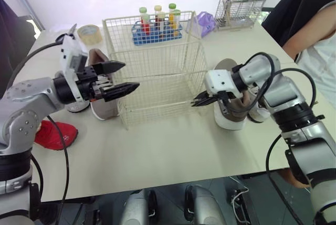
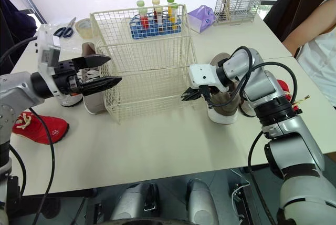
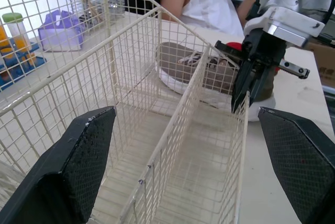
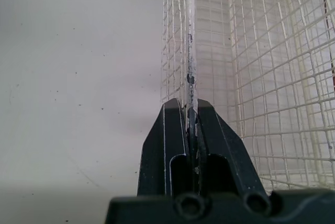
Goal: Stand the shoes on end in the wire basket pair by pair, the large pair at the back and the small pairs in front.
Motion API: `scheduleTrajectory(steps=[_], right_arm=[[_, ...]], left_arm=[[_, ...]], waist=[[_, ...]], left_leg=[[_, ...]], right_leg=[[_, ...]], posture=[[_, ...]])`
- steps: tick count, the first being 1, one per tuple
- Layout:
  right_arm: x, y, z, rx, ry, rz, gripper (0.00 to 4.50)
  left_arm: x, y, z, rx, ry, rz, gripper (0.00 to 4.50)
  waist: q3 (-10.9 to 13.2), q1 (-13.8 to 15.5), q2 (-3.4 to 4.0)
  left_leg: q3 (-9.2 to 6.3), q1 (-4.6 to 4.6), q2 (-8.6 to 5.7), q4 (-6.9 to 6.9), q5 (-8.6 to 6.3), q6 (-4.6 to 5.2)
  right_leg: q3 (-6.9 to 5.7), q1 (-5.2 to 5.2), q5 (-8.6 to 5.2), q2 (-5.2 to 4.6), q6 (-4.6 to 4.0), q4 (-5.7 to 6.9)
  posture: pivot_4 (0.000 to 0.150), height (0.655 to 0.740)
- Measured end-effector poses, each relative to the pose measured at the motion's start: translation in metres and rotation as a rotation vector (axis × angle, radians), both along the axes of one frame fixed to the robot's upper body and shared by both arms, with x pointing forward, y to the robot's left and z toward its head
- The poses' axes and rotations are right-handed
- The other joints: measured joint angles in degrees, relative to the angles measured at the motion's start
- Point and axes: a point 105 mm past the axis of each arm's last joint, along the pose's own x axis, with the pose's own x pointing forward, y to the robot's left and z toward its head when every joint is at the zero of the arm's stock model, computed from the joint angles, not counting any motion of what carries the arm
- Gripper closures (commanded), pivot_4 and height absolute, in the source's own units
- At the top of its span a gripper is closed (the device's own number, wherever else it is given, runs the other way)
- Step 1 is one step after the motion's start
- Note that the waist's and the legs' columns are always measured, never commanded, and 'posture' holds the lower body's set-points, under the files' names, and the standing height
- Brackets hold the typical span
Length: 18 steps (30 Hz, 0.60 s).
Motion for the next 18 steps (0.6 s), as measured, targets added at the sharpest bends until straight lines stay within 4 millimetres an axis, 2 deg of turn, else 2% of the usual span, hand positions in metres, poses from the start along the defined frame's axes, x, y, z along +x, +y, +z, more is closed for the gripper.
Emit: scheduleTrajectory(steps=[10,18], right_arm=[[-0.007,-0.001,-0.002,-0.011,0.024,-0.083,4.43],[-0.019,0.003,-0.006,0.036,0.027,-0.213,4.43]], left_arm=[[0.000,0.001,-0.003,0.000,0.009,0.004,0.00],[0.000,0.001,-0.002,0.000,0.006,0.005,0.00]], waist=[[0.00,0.35,0.00],[0.00,0.57,0.00]], left_leg=[[-0.01,0.00,-0.01,-0.01,0.00,0.00],[-0.05,-0.02,-0.01,-0.01,0.00,-0.01]], right_leg=[[0.00,-0.01,0.00,-0.01,0.00,0.01],[-0.01,0.00,0.00,-0.01,-0.01,0.02]], posture=[[0.150,0.7400],[0.150,0.7400]])
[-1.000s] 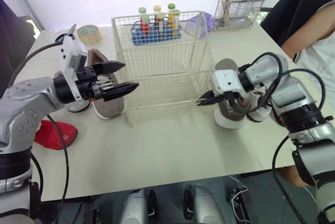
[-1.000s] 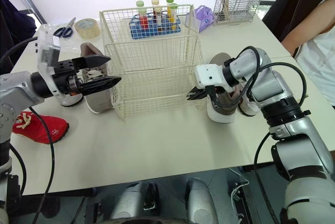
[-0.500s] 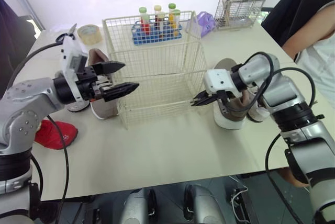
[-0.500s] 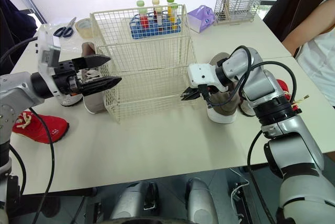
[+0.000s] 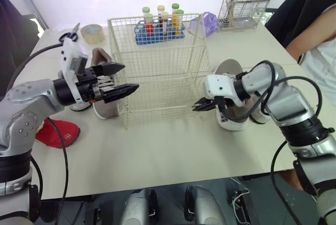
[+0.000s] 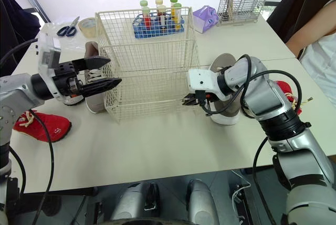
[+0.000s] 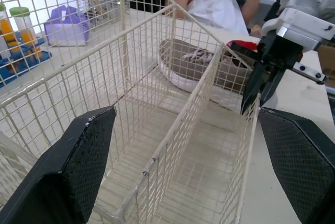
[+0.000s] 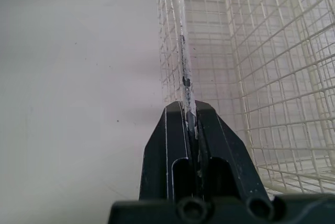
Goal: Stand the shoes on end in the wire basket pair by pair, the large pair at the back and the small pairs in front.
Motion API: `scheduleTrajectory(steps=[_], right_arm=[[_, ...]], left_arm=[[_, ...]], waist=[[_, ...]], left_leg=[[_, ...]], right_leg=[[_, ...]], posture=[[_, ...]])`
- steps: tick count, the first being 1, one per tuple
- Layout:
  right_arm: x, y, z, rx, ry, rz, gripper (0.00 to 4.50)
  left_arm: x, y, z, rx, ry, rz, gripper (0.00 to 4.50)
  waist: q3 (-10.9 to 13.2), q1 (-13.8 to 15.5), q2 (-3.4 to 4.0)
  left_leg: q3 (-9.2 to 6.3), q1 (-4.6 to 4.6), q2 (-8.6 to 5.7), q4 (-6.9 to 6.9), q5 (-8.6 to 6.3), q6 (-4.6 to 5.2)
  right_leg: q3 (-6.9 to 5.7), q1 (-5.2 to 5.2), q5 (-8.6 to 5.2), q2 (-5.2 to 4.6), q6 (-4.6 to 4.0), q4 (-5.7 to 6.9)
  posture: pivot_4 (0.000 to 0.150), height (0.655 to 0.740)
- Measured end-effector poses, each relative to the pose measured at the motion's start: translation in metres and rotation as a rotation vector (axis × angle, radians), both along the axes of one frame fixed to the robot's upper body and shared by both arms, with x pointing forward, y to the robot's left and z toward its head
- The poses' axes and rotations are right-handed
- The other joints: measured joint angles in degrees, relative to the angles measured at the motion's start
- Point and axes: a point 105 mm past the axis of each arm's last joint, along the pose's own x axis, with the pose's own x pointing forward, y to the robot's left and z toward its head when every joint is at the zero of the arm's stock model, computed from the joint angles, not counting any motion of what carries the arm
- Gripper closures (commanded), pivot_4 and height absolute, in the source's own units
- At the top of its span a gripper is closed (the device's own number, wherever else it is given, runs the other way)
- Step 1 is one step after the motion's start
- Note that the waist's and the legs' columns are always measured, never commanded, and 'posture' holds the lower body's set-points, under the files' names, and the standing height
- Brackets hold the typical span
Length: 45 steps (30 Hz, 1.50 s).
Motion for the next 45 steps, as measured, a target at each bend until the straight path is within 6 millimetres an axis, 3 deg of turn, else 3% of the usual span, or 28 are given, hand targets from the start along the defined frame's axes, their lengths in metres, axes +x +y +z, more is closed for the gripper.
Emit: scheduleTrajectory(steps=[10,29,43,45], right_arm=[[0.000,0.003,0.005,0.073,-0.010,-0.137,4.43],[0.005,-0.015,0.004,0.024,0.007,-0.002,4.43],[0.004,-0.011,0.001,0.027,0.016,0.043,4.43],[0.004,-0.011,0.001,0.027,0.009,0.047,3.82]], left_arm=[[0.001,-0.001,0.000,-0.001,-0.005,-0.004,0.00],[0.003,-0.003,0.004,0.001,-0.026,-0.011,0.00],[0.003,-0.003,0.005,0.002,-0.027,-0.006,0.00],[0.003,-0.003,0.005,0.002,-0.027,-0.006,0.00]], waist=[[0.01,0.04,-0.02],[0.02,-0.19,-0.03],[0.02,-0.36,-0.04],[0.02,-0.35,-0.03]], left_leg=[[0.00,-0.01,-0.02,0.00,0.00,0.00],[0.02,-0.01,-0.02,-0.04,0.01,0.01],[0.02,0.01,-0.01,-0.06,0.02,-0.01],[0.02,0.01,-0.01,-0.06,0.02,-0.01]], right_leg=[[0.00,0.00,0.00,0.00,0.00,-0.02],[0.00,-0.01,0.00,0.02,0.01,-0.04],[0.00,-0.01,0.00,0.02,0.01,-0.03],[0.00,-0.01,0.00,0.02,0.01,-0.03]], posture=[[0.150,0.7400],[0.150,0.7400],[0.150,0.7400],[0.150,0.7400]])
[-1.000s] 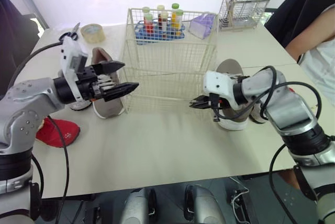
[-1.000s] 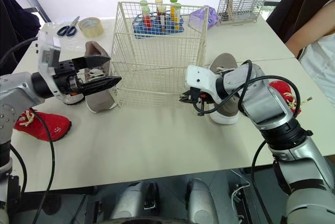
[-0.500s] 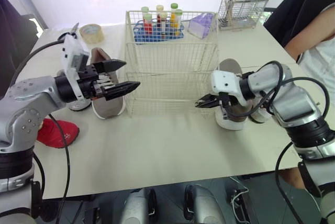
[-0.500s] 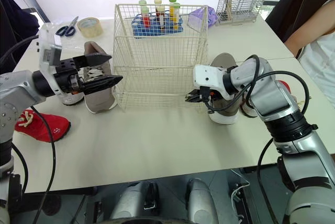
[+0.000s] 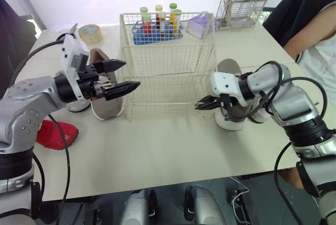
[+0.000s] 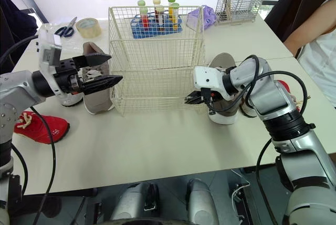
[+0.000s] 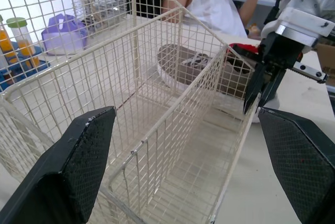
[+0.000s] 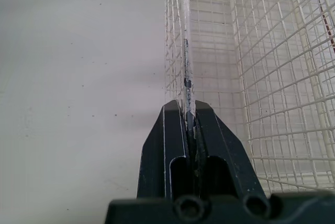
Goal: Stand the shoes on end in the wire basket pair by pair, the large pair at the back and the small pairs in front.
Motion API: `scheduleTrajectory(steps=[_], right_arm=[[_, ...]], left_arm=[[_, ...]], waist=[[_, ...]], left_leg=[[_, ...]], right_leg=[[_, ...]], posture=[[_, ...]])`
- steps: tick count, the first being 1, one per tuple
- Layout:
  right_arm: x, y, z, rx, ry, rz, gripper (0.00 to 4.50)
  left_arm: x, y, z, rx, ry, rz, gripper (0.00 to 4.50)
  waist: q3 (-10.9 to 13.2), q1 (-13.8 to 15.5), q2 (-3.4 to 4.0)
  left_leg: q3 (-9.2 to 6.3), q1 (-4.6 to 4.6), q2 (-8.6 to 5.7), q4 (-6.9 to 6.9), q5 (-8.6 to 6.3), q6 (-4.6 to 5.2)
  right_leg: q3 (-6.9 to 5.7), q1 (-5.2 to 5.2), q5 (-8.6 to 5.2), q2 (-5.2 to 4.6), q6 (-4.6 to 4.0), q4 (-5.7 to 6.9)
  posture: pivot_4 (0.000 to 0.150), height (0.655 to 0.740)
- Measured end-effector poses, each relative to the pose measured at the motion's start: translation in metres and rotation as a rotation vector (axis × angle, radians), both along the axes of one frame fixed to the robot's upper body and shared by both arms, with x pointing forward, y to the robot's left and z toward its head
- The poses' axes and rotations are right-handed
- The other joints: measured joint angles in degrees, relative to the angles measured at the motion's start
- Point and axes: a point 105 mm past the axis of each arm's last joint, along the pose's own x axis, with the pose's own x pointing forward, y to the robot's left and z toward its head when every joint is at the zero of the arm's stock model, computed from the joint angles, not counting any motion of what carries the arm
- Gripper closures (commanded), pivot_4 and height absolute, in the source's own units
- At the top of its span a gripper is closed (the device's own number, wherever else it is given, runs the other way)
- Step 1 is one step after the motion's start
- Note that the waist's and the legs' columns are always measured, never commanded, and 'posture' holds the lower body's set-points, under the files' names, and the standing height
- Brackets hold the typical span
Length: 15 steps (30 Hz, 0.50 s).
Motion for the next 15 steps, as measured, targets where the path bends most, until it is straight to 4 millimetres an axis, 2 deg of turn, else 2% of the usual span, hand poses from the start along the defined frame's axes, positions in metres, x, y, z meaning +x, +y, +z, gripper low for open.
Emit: scheduleTrajectory(steps=[2,8,12,15], right_arm=[[0.000,0.002,0.001,0.006,-0.003,0.006,3.05],[0.001,0.005,0.009,0.008,-0.028,0.013,0.11],[-0.001,-0.003,0.027,0.030,-0.067,-0.014,0.04],[-0.008,-0.006,0.059,0.118,-0.112,-0.039,0.04]], left_arm=[[0.000,0.000,0.000,0.000,0.000,0.000,0.00],[-0.002,0.000,0.000,0.003,0.007,-0.013,0.00],[-0.004,0.002,-0.001,0.008,0.019,-0.017,0.00],[-0.004,0.002,-0.002,0.008,0.023,-0.019,0.00]], waist=[[0.00,0.01,0.00],[0.00,0.25,0.00],[0.00,0.32,0.00],[0.00,0.27,0.00]], left_leg=[[0.00,0.01,0.00,0.00,0.00,0.00],[0.00,0.00,-0.01,0.00,0.01,-0.01],[-0.01,0.00,-0.01,0.00,0.01,-0.01],[-0.02,0.00,0.01,-0.01,0.01,-0.01]], right_leg=[[0.00,0.00,0.00,0.00,0.00,0.00],[0.00,0.01,0.00,-0.01,0.00,0.00],[0.00,0.01,0.00,-0.02,0.00,0.00],[0.00,-0.01,0.00,-0.01,0.00,0.01]], posture=[[0.150,0.7400],[0.150,0.7400],[0.150,0.7400],[0.150,0.7400]])
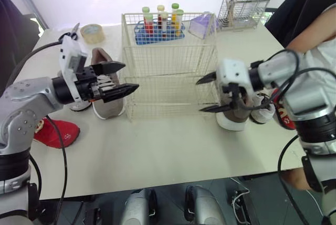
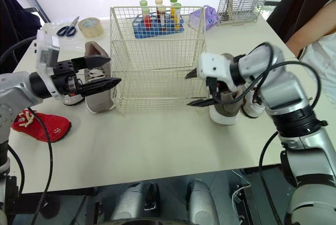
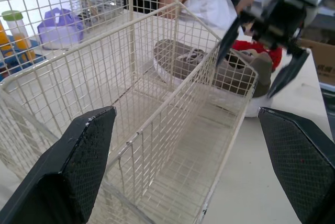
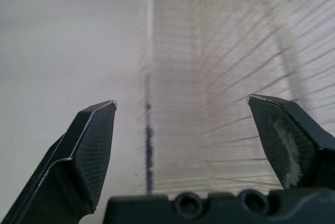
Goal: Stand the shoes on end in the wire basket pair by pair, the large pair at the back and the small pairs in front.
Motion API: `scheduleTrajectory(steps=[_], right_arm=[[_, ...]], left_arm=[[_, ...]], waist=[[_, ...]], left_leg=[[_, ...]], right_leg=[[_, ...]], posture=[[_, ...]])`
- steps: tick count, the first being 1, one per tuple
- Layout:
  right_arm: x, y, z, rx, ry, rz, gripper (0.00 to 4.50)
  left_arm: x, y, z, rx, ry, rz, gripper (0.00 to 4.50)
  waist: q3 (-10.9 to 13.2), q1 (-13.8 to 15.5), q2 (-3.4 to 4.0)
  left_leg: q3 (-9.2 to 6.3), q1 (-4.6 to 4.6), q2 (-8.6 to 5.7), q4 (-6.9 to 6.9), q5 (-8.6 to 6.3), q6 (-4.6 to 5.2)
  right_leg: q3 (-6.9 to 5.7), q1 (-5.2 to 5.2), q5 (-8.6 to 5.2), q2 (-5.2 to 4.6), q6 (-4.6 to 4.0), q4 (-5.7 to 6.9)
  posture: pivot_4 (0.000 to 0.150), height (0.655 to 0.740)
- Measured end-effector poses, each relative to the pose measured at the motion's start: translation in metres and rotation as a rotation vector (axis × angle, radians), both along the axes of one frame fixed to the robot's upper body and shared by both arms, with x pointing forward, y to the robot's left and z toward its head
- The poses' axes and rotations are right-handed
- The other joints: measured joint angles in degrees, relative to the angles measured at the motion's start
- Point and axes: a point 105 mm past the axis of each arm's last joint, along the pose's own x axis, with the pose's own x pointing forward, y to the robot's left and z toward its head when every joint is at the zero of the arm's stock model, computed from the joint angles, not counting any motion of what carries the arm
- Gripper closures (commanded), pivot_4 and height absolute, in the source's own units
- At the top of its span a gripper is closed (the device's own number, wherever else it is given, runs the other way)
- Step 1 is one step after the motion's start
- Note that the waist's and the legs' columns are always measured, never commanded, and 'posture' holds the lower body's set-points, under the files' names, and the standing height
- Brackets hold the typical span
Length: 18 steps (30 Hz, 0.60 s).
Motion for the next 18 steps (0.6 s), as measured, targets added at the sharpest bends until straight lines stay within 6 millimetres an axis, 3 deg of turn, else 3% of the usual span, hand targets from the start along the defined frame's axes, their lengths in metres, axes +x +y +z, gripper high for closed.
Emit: scheduleTrajectory(steps=[4,8,10,14,18], right_arm=[[-0.012,-0.018,0.041,0.156,-0.028,-0.106,0.04],[-0.022,-0.064,0.054,0.221,-0.062,-0.399,0.04],[-0.027,-0.082,0.043,0.233,-0.047,-0.592,0.04],[-0.036,-0.085,0.030,0.313,-0.018,-0.810,0.04],[-0.044,-0.079,-0.019,0.438,0.064,-0.991,0.04]], left_arm=[[0.000,-0.001,-0.001,-0.004,0.003,-0.002,0.00],[0.000,-0.004,-0.003,-0.020,0.006,-0.018,0.00],[0.003,-0.005,-0.005,-0.033,0.010,-0.032,0.00],[0.009,-0.013,-0.008,-0.049,0.024,-0.077,0.00],[0.020,-0.023,-0.008,-0.064,0.020,-0.131,0.00]], waist=[[0.00,0.17,-0.01],[-0.03,0.72,-0.05],[-0.03,0.95,-0.05],[-0.03,0.89,-0.04],[-0.14,1.44,-0.21]], left_leg=[[0.00,0.00,-0.02,-0.01,0.00,0.00],[0.00,-0.01,-0.03,-0.02,-0.02,0.02],[0.00,0.00,-0.02,-0.02,-0.02,0.02],[0.00,0.00,0.02,-0.04,0.01,-0.04],[-0.05,-0.05,-0.05,-0.14,0.03,-0.07]], right_leg=[[0.00,0.01,0.00,-0.02,-0.01,-0.02],[0.00,0.02,0.00,-0.05,-0.01,-0.07],[0.01,0.01,0.00,-0.06,-0.02,-0.05],[0.03,-0.13,0.01,-0.06,-0.06,0.06],[0.01,-0.13,0.01,-0.06,-0.07,0.04]], posture=[[0.150,0.7400],[0.150,0.7400],[0.150,0.7400],[0.150,0.7400],[0.150,0.7400]])
